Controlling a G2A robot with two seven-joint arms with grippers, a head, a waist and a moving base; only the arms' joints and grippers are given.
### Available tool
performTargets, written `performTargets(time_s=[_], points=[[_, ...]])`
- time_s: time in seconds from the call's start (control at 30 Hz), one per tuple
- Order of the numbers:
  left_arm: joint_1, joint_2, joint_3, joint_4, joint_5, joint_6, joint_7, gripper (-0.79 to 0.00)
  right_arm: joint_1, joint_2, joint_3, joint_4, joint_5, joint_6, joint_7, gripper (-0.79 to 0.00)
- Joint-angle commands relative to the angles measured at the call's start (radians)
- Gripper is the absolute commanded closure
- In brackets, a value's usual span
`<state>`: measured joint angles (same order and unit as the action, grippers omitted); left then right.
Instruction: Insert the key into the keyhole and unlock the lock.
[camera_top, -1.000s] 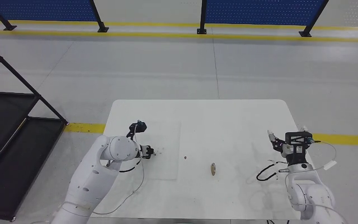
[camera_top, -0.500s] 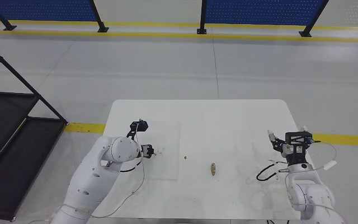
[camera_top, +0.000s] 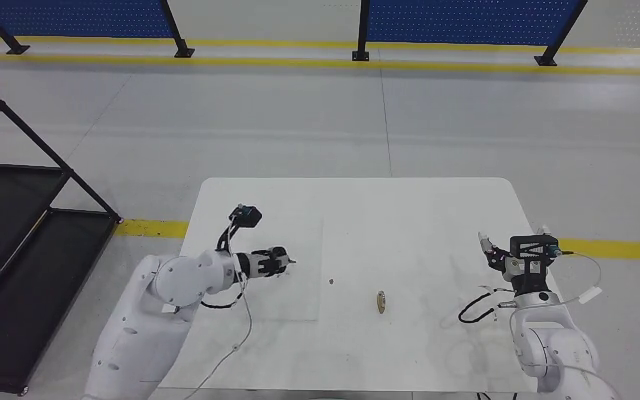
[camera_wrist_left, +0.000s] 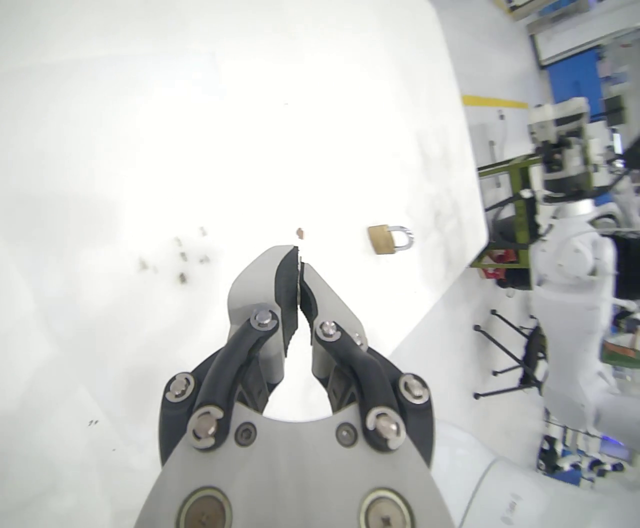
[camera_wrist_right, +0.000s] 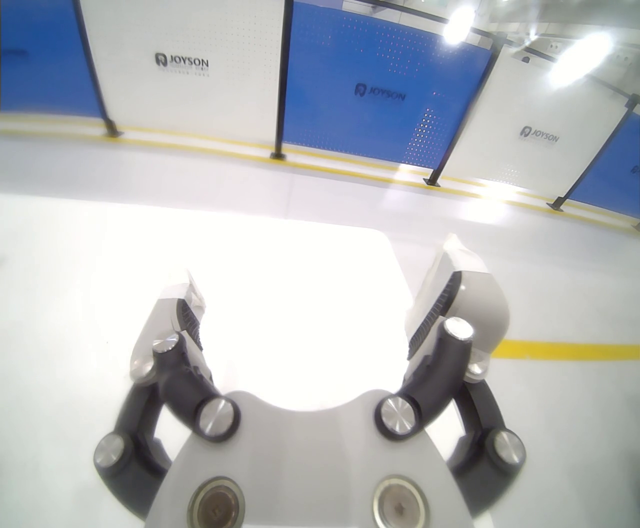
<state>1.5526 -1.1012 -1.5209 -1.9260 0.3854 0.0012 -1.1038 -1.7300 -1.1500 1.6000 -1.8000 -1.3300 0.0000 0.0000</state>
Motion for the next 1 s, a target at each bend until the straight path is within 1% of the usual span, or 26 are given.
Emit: performTargets(time_s=[0.0, 0.07, 0.2, 0.3, 0.43, 0.47, 0.57, 0.6, 0.97], points=[[0.018, 0.003, -0.039, 0.023, -0.084, -0.054, 0.000, 0.000, 0.000, 0.000, 0.000, 0.000, 0.000, 0.000, 0.000, -0.785], [0.033, 0.005, -0.076, 0.068, -0.210, -0.119, -0.015, 0.000, 0.000, 0.000, 0.000, 0.000, 0.000, 0.000, 0.000, -0.785], [0.031, 0.012, -0.132, 0.182, -0.419, -0.249, -0.084, 0.000, 0.000, 0.000, 0.000, 0.000, 0.000, 0.000, 0.000, -0.785], [0.011, 0.018, -0.154, 0.272, -0.559, -0.347, -0.159, 0.000, 0.000, 0.000, 0.000, 0.000, 0.000, 0.000, 0.000, -0.785], [-0.032, 0.025, -0.164, 0.382, -0.718, -0.430, -0.266, 0.000, 0.000, 0.000, 0.000, 0.000, 0.000, 0.000, 0.000, -0.785], [-0.044, 0.027, -0.167, 0.404, -0.739, -0.437, -0.280, 0.000, 0.000, 0.000, 0.000, 0.000, 0.000, 0.000, 0.000, -0.785], [-0.066, 0.033, -0.150, 0.431, -0.793, -0.432, -0.285, 0.000, 0.000, 0.000, 0.000, 0.000, 0.000, 0.000, 0.000, -0.785], [-0.071, 0.035, -0.143, 0.430, -0.812, -0.433, -0.285, 0.000, 0.000, 0.000, 0.000, 0.000, 0.000, 0.000, 0.000, -0.785], [-0.071, 0.035, -0.143, 0.430, -0.812, -0.433, -0.285, 0.000, 0.000, 0.000, 0.000, 0.000, 0.000, 0.000, 0.000, -0.785]])
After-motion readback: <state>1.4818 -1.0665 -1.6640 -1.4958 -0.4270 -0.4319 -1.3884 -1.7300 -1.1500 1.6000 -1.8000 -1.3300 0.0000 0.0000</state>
